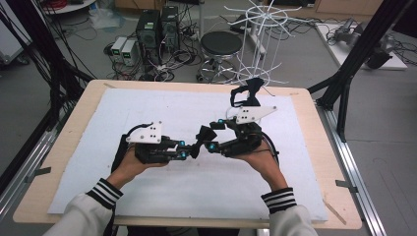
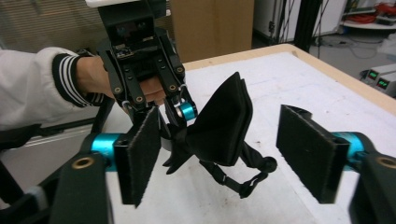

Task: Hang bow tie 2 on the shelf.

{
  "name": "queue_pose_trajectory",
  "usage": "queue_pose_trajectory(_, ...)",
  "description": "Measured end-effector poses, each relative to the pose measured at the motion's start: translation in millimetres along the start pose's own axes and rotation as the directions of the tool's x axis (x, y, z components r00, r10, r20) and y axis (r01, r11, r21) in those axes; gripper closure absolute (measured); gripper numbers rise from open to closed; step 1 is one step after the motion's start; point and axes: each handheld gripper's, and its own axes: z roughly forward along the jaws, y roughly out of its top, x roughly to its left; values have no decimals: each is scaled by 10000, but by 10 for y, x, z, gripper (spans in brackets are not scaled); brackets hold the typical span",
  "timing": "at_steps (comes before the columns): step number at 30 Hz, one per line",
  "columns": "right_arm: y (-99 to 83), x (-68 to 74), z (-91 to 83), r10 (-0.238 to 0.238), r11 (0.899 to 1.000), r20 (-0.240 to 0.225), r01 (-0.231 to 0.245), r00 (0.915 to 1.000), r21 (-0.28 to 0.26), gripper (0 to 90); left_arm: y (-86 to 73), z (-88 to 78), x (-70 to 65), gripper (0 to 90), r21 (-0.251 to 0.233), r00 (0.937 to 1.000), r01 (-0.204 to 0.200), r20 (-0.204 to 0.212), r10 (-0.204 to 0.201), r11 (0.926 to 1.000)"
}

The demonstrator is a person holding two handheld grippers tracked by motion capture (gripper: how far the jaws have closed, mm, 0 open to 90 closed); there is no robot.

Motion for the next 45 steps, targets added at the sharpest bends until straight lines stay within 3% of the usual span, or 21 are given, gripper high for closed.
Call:
queue_pose_trajectory(11,-5,-17,30,-27,9999,-329,33,9995,159,540,1,1,4,829,-56,10000,-12,13,12,10000)
queue_pose_trajectory(16,-3,-5,50,-150,9997,-448,159,9989,177,687,1,-6,-1,835,130,9999,-117,-61,118,9998)
queue_pose_trajectory(19,7,3,43,-203,9998,-710,205,9973,29,793,-7,-17,3,840,2,9999,11,-119,-11,10000)
queue_pose_trajectory(21,17,19,41,-349,9994,-664,349,9972,-15,818,-7,-19,8,840,20,9999,-23,-122,23,10000)
queue_pose_trajectory(25,18,30,42,-209,9998,-824,211,9964,14,837,-14,-16,2,838,83,9999,-66,-81,66,9999)
queue_pose_trajectory(30,25,51,34,-231,9997,-834,234,9962,19,840,-25,-21,11,800,-1,9998,179,-4,-179,9998)
queue_pose_trajectory(32,26,54,35,-329,9995,-796,331,9963,4,840,-29,-27,10,745,-70,9998,171,-48,-171,9998)
queue_pose_trajectory(36,22,52,-2,-239,9997,-470,239,9986,-4,841,-54,-33,8,436,-165,9978,361,-557,-370,9992)
queue_pose_trajectory(39,1,44,-40,-109,9998,-287,104,9995,-197,841,-87,-37,24,238,51,9913,754,-1083,-744,9971)
queue_pose_trajectory(45,-65,28,-121,193,9992,1,-193,9998,-345,841,-145,-114,40,96,-265,9794,806,-1835,-841,9964)
